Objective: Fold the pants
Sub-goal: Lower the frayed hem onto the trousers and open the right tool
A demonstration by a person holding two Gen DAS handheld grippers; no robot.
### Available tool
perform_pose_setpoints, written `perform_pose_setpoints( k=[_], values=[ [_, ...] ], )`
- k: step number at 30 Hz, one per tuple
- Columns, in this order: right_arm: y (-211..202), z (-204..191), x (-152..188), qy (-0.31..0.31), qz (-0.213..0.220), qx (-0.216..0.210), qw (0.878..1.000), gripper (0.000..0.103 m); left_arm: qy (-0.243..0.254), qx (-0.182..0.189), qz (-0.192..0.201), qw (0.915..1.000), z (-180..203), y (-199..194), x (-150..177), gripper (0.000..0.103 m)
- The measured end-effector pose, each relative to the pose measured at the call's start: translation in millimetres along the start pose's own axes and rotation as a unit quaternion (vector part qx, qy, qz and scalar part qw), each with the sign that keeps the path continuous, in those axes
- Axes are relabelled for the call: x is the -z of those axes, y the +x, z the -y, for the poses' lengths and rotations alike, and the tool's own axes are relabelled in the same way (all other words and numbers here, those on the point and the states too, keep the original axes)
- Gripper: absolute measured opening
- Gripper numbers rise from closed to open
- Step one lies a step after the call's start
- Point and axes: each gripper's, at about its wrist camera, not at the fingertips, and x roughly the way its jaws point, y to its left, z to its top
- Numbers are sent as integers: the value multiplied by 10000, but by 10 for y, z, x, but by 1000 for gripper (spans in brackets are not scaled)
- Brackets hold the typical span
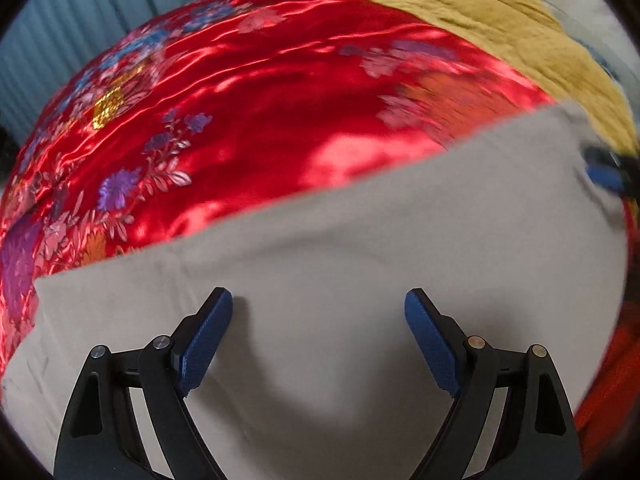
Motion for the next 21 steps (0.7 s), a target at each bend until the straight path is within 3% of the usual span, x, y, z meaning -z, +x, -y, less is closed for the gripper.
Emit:
perform_pose_setpoints(
  k=[6,12,21],
  values=[
    [10,-7,-1,-3,4,37,10000,98,489,-21,276,9984,367,-242,398,89],
    [7,-10,2,0,7,28,10000,98,185,130,368,9991,406,-318,634,89],
    [-19,-6,19,50,27,-44,10000,98,48,-13,480,9988,486,-363,756,89]
  ],
)
